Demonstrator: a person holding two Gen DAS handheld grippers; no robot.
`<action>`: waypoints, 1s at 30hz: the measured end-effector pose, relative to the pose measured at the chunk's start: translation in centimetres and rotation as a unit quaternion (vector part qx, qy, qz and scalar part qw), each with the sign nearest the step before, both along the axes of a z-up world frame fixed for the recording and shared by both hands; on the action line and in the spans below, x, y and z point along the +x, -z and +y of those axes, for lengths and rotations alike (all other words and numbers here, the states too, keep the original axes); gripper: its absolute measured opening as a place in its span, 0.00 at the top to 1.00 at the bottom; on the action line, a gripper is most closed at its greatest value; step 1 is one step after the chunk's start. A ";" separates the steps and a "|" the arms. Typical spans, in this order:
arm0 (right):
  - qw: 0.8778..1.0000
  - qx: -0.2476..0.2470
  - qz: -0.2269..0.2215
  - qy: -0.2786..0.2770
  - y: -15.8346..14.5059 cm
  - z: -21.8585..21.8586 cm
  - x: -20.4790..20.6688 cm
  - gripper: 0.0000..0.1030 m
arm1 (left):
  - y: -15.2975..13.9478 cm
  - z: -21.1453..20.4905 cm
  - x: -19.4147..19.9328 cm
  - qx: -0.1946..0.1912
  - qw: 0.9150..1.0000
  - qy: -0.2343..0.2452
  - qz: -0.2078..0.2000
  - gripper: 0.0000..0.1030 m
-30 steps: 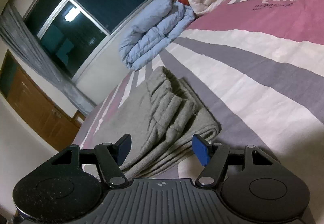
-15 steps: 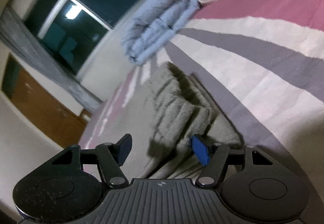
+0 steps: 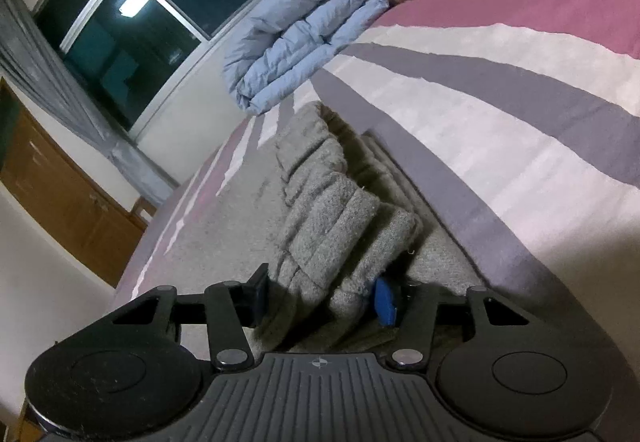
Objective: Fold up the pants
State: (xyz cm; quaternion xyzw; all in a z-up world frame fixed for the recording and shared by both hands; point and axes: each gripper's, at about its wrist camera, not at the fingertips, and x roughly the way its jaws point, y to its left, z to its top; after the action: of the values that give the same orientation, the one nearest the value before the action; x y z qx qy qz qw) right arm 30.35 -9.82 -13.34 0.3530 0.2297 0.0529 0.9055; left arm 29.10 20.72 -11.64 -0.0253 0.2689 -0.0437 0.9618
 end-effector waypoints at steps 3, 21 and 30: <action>1.000 -0.022 -0.006 0.000 -0.5 0.3 -0.2 0.61 | -0.1 0.4 -0.1 -0.006 1.000 -0.005 -0.001 0.16; 0.999 -0.020 -0.037 -0.015 -1.3 0.6 -2.3 0.64 | -0.4 1.5 -0.4 -0.002 0.999 -0.037 -0.018 0.13; 1.000 -0.015 0.013 0.011 0.2 0.1 -1.9 0.64 | 0.2 0.6 -0.2 0.021 0.999 -0.026 -0.007 0.07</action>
State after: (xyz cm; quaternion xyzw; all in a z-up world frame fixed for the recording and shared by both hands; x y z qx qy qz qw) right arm 28.46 -9.72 -13.56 0.3423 0.2384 0.0351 0.9082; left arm 28.85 21.34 -11.81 -0.0119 0.2625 -0.0137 0.9648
